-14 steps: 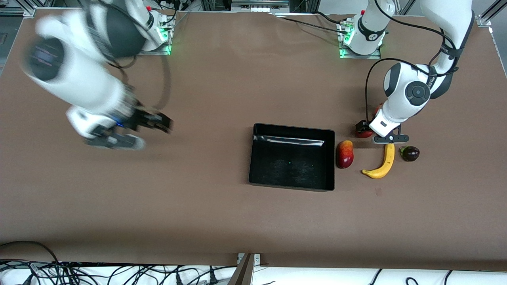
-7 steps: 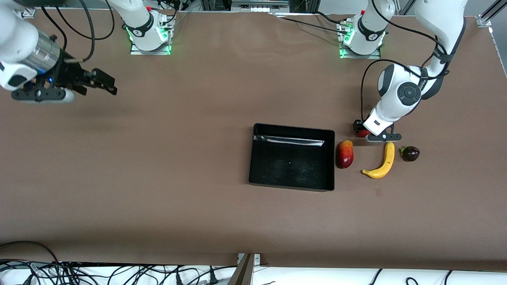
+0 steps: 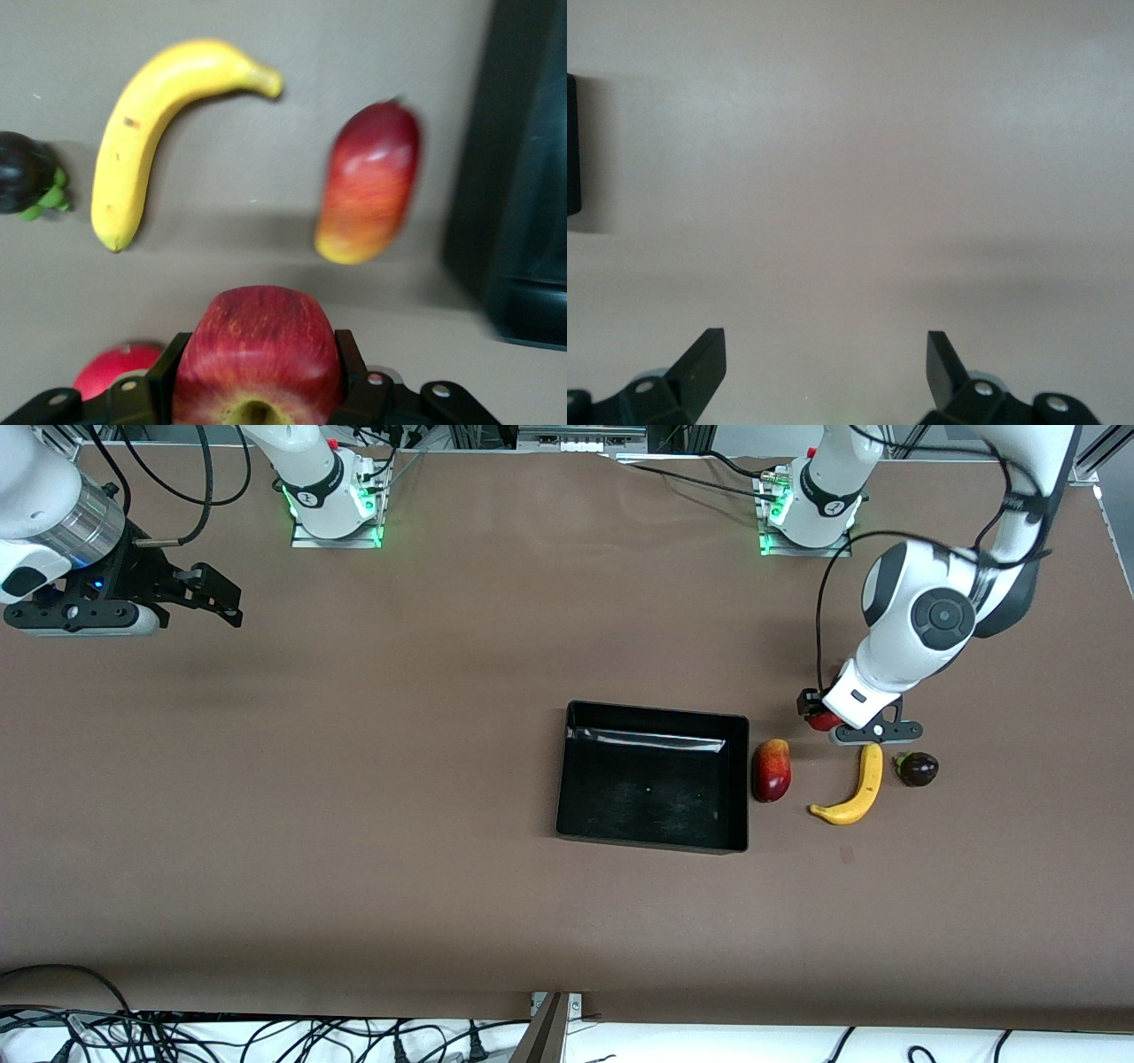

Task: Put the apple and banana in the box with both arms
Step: 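Carry the red apple into the black box and release it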

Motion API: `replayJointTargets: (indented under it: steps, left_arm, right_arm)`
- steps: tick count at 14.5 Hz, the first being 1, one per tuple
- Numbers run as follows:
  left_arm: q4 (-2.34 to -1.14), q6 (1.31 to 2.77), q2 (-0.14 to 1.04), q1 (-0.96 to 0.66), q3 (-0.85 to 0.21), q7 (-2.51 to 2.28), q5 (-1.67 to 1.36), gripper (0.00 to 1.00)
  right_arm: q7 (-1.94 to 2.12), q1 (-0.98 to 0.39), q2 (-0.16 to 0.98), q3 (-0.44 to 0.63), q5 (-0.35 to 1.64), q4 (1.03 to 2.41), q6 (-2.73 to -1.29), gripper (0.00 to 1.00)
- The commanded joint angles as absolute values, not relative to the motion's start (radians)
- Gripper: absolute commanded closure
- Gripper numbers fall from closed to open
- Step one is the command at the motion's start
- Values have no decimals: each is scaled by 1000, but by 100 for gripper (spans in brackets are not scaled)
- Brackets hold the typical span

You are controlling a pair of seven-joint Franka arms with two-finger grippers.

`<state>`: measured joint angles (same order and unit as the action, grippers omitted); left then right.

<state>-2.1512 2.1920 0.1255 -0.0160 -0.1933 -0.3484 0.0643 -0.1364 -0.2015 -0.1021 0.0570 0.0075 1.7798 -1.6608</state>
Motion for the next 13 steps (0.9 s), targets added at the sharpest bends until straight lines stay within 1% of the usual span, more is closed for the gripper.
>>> replayJointTargets:
  steps: [1, 2, 3, 4, 5, 7, 8, 13]
  left_arm:
    - [-1856, 2019, 266, -26, -302, -565, 40, 86]
    - [-1776, 2016, 326, -32, -334, -665, 40, 85]
    - [-1729, 2019, 378, -55, -345, -751, 44, 84]
    - [-1701, 2035, 427, -86, -344, -818, 52, 84]
    - [-1681, 2083, 474, -98, -344, -863, 52, 83]
    - [-1695, 2173, 546, -104, -339, -897, 55, 83]
    - [-1700, 2190, 573, -106, -339, -899, 57, 80]
    - [-1726, 2198, 644, -141, -339, -936, 107, 75]
  right_arm:
    - [-117, -178, -74, 40, -24, 1735, -1666, 0]
    - [-117, -176, -71, 41, -26, 1730, -1666, 0]
    - [-121, -176, -71, 43, -38, 1730, -1666, 0]
    - [-123, -176, -69, 43, -41, 1723, -1664, 0]
    - [-126, -178, -69, 43, -52, 1707, -1663, 0]
    - [-126, -175, -69, 43, -69, 1697, -1664, 0]
    - [-130, -175, -64, 43, -86, 1698, -1667, 0]
    - [-193, -183, -34, 41, -72, 1683, -1663, 0]
